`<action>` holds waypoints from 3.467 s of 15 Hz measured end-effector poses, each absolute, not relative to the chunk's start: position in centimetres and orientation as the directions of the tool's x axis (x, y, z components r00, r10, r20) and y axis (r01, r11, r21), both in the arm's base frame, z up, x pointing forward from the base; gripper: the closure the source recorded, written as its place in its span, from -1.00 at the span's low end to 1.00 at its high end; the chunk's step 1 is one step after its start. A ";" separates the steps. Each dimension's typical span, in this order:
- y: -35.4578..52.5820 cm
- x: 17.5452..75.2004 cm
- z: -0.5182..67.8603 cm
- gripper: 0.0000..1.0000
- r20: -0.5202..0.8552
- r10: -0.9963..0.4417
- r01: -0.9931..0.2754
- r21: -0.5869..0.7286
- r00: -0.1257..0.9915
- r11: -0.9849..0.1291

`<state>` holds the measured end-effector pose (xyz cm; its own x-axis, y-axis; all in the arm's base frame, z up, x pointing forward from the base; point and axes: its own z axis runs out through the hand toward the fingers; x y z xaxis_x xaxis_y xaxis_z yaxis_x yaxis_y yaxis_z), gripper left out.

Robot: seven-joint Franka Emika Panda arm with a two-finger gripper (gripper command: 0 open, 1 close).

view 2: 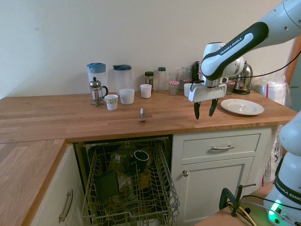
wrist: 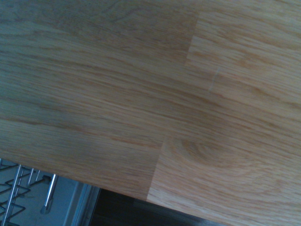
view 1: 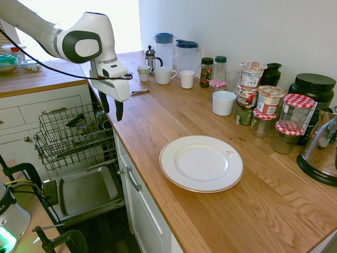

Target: Put the spoon in the dishwasher

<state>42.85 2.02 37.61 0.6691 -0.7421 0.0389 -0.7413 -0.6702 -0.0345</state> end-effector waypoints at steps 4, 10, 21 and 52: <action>2.2 43.2 38.0 -1.00 0.012 -0.772 -0.771 -0.055 0.635 -0.635; 7.9 48.1 41.0 -1.00 -0.019 -0.921 -0.914 -0.131 0.389 -0.384; 19.6 61.2 39.9 -1.00 0.068 -0.959 -0.937 -0.202 0.276 -0.284; 24.8 65.7 33.6 1.00 0.102 -0.969 -0.966 -0.109 0.226 -0.236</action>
<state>65.71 24.76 33.62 0.2256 -0.9689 0.1019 -0.9656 -0.2363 -0.1089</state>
